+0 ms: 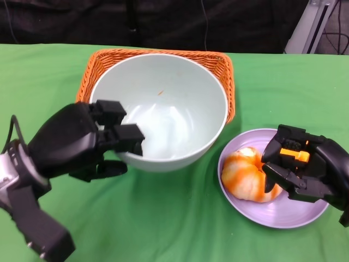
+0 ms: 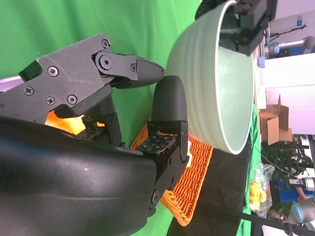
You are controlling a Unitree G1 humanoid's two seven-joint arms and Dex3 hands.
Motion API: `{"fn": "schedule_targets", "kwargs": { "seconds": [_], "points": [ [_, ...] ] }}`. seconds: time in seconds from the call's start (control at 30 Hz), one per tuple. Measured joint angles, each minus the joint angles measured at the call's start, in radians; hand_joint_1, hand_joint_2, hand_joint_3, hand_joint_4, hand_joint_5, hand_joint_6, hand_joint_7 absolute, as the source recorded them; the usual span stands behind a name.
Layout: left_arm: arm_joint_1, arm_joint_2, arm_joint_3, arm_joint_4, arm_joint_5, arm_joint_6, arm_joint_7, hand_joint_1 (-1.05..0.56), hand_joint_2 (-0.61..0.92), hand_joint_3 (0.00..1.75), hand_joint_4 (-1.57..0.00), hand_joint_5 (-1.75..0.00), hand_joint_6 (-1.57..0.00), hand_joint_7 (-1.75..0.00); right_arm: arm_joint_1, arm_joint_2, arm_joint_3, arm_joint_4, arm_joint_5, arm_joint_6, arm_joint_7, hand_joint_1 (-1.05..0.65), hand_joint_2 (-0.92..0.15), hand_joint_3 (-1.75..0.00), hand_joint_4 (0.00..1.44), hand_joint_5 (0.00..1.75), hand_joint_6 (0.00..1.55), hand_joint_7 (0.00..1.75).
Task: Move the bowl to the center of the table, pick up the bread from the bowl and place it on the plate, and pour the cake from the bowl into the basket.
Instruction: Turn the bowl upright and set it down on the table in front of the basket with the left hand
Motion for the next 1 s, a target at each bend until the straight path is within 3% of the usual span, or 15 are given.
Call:
{"fn": "schedule_targets", "kwargs": {
  "seconds": [0.23, 0.33, 0.4, 0.53, 0.67, 0.77, 0.9, 1.0],
  "points": [
    [0.037, 0.071, -0.136, 0.027, 0.095, 0.044, 0.201, -0.16, 0.60, 0.87, -0.80, -1.75, -0.73, -1.54, -0.004, 0.000, -0.001, 0.023, 0.000, -0.011, 0.000, -0.35, -0.63, -0.71, 0.62, 1.64, 0.56, 1.43],
    [0.039, 0.085, -0.186, 0.049, 0.109, 0.064, 0.264, -0.17, 0.74, 0.67, -0.79, -1.74, -0.76, -1.48, -0.007, 0.000, -0.001, 0.032, 0.000, -0.017, 0.000, -0.35, -0.63, -0.72, 0.62, 1.65, 0.56, 1.43],
    [0.040, 0.090, -0.218, 0.063, 0.113, 0.078, 0.291, -0.19, 0.84, 0.44, -0.78, -1.75, -0.76, -1.44, -0.009, 0.000, -0.001, 0.032, -0.002, -0.018, -0.001, -0.35, -0.63, -0.73, 0.62, 1.65, 0.56, 1.43],
    [0.040, 0.092, -0.278, 0.092, 0.122, 0.101, 0.334, -0.20, 0.88, 0.19, -0.77, -1.75, -0.73, -1.47, -0.013, 0.000, -0.001, 0.039, -0.005, -0.021, -0.005, -0.34, -0.63, -0.75, 0.61, 1.64, 0.57, 1.41],
    [0.040, 0.092, -0.331, 0.135, 0.127, 0.110, 0.355, -0.22, 0.92, 0.12, -0.75, -1.75, -0.76, -1.37, -0.016, 0.000, -0.001, 0.040, -0.004, -0.020, -0.008, -0.34, -0.61, -0.75, 0.61, 1.63, 0.58, 1.41],
    [0.038, 0.086, -0.358, 0.170, 0.126, 0.122, 0.383, -0.20, 0.92, 0.16, -0.75, -1.75, -0.72, -1.42, -0.016, 0.000, -0.001, 0.040, -0.005, -0.018, -0.018, -0.33, -0.61, -0.76, 0.62, 1.64, 0.58, 1.41],
    [0.035, 0.077, -0.392, 0.206, 0.125, 0.136, 0.394, -0.21, 0.92, 0.14, -0.75, -1.75, -0.77, -1.33, -0.017, 0.001, -0.001, 0.040, -0.004, -0.018, -0.019, -0.32, -0.61, -0.78, 0.61, 1.64, 0.57, 1.42],
    [0.030, 0.070, -0.415, 0.228, 0.124, 0.148, 0.409, -0.17, 0.91, 0.15, -0.75, -1.75, -0.64, -1.59, -0.018, 0.002, -0.001, 0.043, -0.004, -0.020, -0.019, -0.34, -0.60, -0.78, 0.61, 1.65, 0.57, 1.42]
  ]
}}
